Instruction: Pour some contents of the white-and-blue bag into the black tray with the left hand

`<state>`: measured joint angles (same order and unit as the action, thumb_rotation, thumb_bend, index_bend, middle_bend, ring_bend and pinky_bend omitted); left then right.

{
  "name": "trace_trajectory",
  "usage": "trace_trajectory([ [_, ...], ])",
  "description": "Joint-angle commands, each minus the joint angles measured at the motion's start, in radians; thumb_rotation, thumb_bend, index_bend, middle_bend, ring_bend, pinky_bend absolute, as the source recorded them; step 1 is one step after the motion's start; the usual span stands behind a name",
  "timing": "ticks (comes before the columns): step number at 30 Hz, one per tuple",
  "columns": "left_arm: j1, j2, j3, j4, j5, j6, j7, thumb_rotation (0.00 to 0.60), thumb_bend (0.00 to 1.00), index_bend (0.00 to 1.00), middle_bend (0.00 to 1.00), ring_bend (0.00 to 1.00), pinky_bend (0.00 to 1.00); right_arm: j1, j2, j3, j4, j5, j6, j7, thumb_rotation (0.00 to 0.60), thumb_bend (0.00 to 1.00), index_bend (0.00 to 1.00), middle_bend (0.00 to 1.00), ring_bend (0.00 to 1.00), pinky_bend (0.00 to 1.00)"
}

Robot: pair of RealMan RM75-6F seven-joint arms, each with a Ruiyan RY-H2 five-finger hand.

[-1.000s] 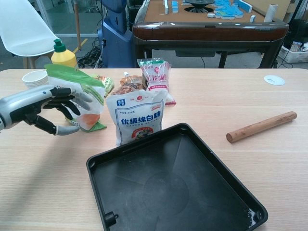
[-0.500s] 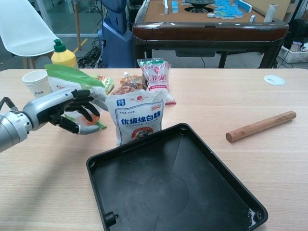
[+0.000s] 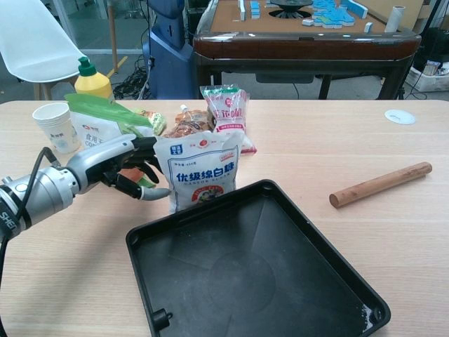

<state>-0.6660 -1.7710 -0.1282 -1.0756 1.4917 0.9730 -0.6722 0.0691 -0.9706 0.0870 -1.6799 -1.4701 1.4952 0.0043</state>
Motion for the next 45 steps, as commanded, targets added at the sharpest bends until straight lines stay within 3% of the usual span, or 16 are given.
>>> trace_trajectory([
  [1,-0.013,-0.019,-0.002,0.023,-0.002,-0.006,-0.011,0.6,0.21,0.18,0.26,0.28,0.3,0.0,-0.001,0.0,0.001,0.0,-0.001,0.002,0.6,0.19,0.07,0.12,0.02,0.16],
  [33,-0.112,-0.152,-0.025,0.215,-0.051,-0.088,-0.1,0.6,0.21,0.18,0.26,0.28,0.3,-0.011,0.004,0.005,0.001,0.014,0.003,0.004,0.6,0.19,0.07,0.12,0.02,0.16],
  [41,-0.125,-0.176,-0.031,0.254,-0.064,-0.105,-0.114,0.6,0.21,0.21,0.26,0.28,0.3,-0.014,0.005,0.006,-0.001,0.02,0.002,0.003,0.6,0.19,0.07,0.12,0.02,0.16],
  [45,-0.132,-0.192,-0.036,0.281,-0.069,-0.109,-0.119,0.6,0.21,0.26,0.29,0.3,0.35,-0.015,0.004,0.007,0.002,0.024,0.001,0.005,0.6,0.19,0.07,0.12,0.03,0.16],
])
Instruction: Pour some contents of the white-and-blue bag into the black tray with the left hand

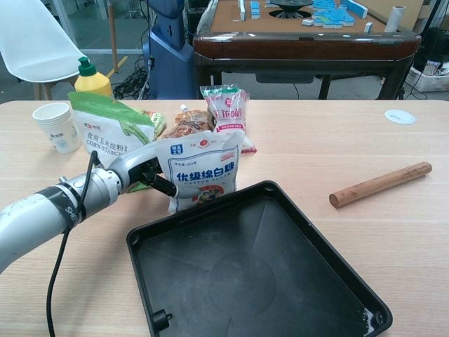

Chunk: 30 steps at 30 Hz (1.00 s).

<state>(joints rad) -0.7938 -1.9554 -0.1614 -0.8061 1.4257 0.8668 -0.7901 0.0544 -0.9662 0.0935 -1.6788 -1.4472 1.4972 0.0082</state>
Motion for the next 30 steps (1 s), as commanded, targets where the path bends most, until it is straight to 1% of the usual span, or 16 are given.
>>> trace_trajectory([
  [1,-0.006,-0.011,-0.004,0.018,-0.005,-0.005,-0.001,0.6,0.21,0.29,0.31,0.32,0.38,0.0,-0.001,0.0,0.001,0.002,-0.001,0.001,0.6,0.19,0.07,0.12,0.03,0.16],
  [5,-0.016,-0.025,-0.005,0.044,-0.007,-0.017,0.002,0.6,0.21,0.38,0.38,0.38,0.49,0.001,-0.003,0.001,0.005,0.004,-0.005,0.002,0.6,0.19,0.07,0.12,0.02,0.16],
  [8,-0.024,-0.035,-0.006,0.068,-0.007,-0.017,0.014,0.6,0.21,0.43,0.47,0.46,0.58,0.002,-0.003,0.002,0.005,0.004,-0.005,0.003,0.6,0.19,0.07,0.12,0.03,0.16],
  [10,-0.028,-0.035,-0.008,0.074,-0.006,-0.018,0.011,0.6,0.21,0.46,0.55,0.52,0.64,0.001,-0.003,0.002,0.005,0.003,-0.004,0.005,0.6,0.19,0.07,0.12,0.03,0.16],
  [13,-0.031,-0.027,-0.005,0.08,0.005,-0.002,0.011,0.6,0.21,0.49,0.62,0.57,0.7,-0.002,-0.002,0.002,0.006,0.002,-0.001,0.006,0.6,0.19,0.07,0.12,0.03,0.16],
  [18,-0.03,0.001,0.017,0.076,0.047,0.055,0.031,0.6,0.21,0.51,0.64,0.58,0.72,-0.005,-0.003,0.002,0.007,-0.001,0.005,0.011,0.6,0.19,0.07,0.12,0.03,0.16],
  [21,-0.025,0.027,0.035,0.063,0.082,0.114,0.065,0.6,0.21,0.51,0.65,0.58,0.72,-0.006,-0.004,0.001,0.008,-0.004,0.007,0.014,0.6,0.19,0.07,0.12,0.03,0.16],
  [26,-0.01,0.085,0.069,0.022,0.145,0.224,0.183,0.6,0.21,0.51,0.66,0.59,0.72,-0.007,-0.007,0.0,0.01,-0.013,0.011,0.018,0.6,0.19,0.07,0.13,0.02,0.16],
  [30,0.006,0.138,0.091,-0.031,0.187,0.301,0.326,0.6,0.21,0.51,0.66,0.59,0.72,-0.007,-0.011,-0.002,0.014,-0.02,0.014,0.025,0.6,0.19,0.07,0.13,0.03,0.16],
])
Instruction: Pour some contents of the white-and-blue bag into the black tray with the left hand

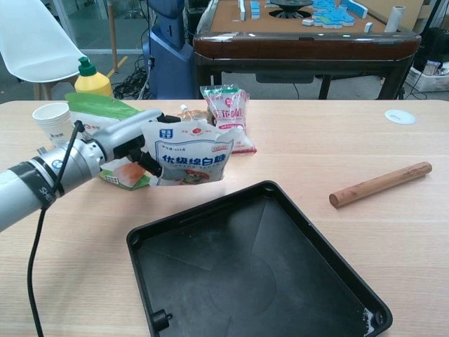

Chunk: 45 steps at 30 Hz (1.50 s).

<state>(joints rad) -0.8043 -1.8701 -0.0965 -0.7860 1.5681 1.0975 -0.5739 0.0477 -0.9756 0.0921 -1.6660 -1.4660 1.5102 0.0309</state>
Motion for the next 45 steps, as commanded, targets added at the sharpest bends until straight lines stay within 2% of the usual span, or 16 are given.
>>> trace_trajectory([
  [1,0.022,0.071,0.032,-0.075,0.056,0.091,0.157,0.6,0.21,0.51,0.66,0.59,0.72,0.0,-0.003,-0.001,0.003,-0.004,0.001,0.004,0.6,0.19,0.07,0.13,0.02,0.16],
  [6,0.042,0.152,0.056,-0.207,0.082,0.12,0.358,0.6,0.21,0.5,0.66,0.59,0.72,0.0,-0.008,-0.003,0.008,-0.014,0.004,0.012,0.6,0.19,0.07,0.13,0.02,0.16],
  [9,0.054,0.205,0.066,-0.311,0.085,0.115,0.519,0.6,0.21,0.5,0.66,0.59,0.72,0.0,-0.011,-0.005,0.01,-0.02,0.007,0.016,0.6,0.19,0.07,0.13,0.03,0.16],
  [14,0.068,0.277,0.075,-0.468,0.055,0.061,0.753,0.6,0.21,0.51,0.66,0.59,0.72,-0.003,-0.014,-0.008,0.017,-0.029,0.013,0.026,0.6,0.19,0.07,0.13,0.02,0.16],
  [20,0.097,0.304,0.069,-0.573,0.023,0.061,1.038,0.6,0.21,0.51,0.66,0.6,0.73,-0.013,-0.014,-0.012,0.022,-0.037,0.028,0.039,0.6,0.19,0.07,0.13,0.03,0.16],
  [24,0.117,0.298,0.064,-0.603,0.019,0.084,1.237,0.6,0.21,0.51,0.67,0.6,0.73,-0.019,-0.013,-0.014,0.027,-0.041,0.038,0.048,0.6,0.19,0.07,0.13,0.03,0.16],
  [27,0.126,0.292,0.068,-0.619,0.026,0.094,1.329,0.6,0.21,0.51,0.68,0.61,0.73,-0.022,-0.014,-0.014,0.03,-0.044,0.044,0.054,0.6,0.19,0.07,0.13,0.03,0.16],
  [37,0.132,0.273,0.08,-0.622,0.074,0.105,1.508,0.6,0.21,0.52,0.7,0.64,0.75,-0.028,-0.014,-0.015,0.034,-0.045,0.05,0.06,0.6,0.19,0.07,0.13,0.03,0.16],
  [40,0.132,0.247,0.091,-0.594,0.117,0.117,1.575,0.6,0.21,0.53,0.71,0.65,0.76,-0.03,-0.012,-0.015,0.032,-0.044,0.051,0.059,0.6,0.19,0.07,0.13,0.02,0.16],
  [45,0.12,0.219,0.11,-0.541,0.18,0.116,1.616,0.6,0.21,0.54,0.72,0.66,0.76,-0.031,-0.01,-0.014,0.027,-0.043,0.052,0.053,0.6,0.19,0.07,0.13,0.02,0.16],
])
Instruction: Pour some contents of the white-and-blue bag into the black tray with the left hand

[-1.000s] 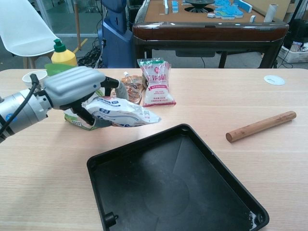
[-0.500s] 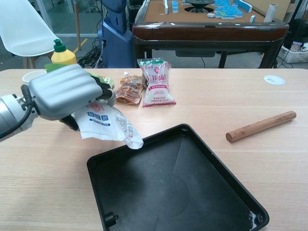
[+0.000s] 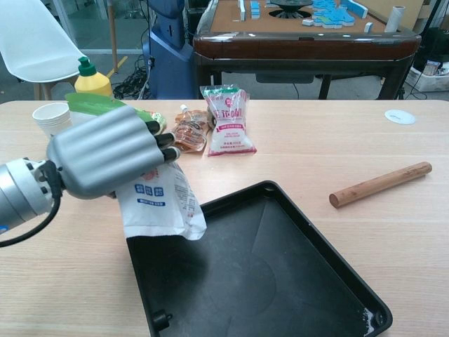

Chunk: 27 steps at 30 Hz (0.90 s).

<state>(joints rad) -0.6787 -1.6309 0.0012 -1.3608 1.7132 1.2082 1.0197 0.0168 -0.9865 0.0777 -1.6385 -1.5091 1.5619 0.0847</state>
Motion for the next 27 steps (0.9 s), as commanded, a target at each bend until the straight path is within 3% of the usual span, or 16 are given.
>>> trace_trajectory([
  [1,-0.004,-0.029,0.015,0.05,0.048,0.012,0.041,0.6,0.21,0.54,0.72,0.66,0.76,0.0,0.001,0.001,-0.002,0.001,0.0,-0.002,0.6,0.19,0.07,0.13,0.02,0.16],
  [17,0.059,-0.043,-0.028,0.006,-0.054,-0.038,0.316,0.6,0.21,0.54,0.73,0.67,0.78,-0.003,0.006,0.004,-0.011,0.006,0.0,-0.01,0.6,0.19,0.07,0.13,0.03,0.16],
  [27,0.062,-0.034,-0.032,-0.034,-0.068,-0.059,0.351,0.6,0.21,0.55,0.73,0.67,0.78,-0.007,0.007,0.005,-0.013,0.009,0.002,-0.011,0.6,0.19,0.07,0.13,0.03,0.16],
])
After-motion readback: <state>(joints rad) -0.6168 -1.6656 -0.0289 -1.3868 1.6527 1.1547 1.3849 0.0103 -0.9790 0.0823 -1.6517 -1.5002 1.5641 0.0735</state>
